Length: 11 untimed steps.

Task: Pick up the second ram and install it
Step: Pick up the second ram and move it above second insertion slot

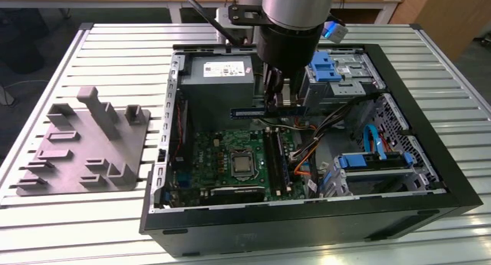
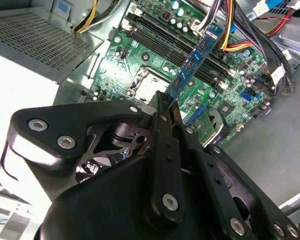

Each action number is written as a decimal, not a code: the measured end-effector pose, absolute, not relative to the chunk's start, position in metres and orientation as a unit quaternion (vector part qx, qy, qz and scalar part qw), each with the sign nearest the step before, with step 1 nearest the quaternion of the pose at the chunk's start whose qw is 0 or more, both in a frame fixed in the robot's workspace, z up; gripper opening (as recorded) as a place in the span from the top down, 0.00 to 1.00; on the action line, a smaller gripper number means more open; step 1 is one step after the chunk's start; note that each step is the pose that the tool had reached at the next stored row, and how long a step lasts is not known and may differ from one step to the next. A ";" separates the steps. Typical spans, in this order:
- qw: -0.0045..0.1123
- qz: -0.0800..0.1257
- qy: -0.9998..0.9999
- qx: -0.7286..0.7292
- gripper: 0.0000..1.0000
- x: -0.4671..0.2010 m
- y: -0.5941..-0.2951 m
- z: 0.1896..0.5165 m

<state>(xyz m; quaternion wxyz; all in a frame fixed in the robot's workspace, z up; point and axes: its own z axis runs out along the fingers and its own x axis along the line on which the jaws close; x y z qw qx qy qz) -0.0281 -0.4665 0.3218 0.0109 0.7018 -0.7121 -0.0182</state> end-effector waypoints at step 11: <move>0.011 -0.018 -0.712 0.702 0.86 -0.028 -0.467 0.308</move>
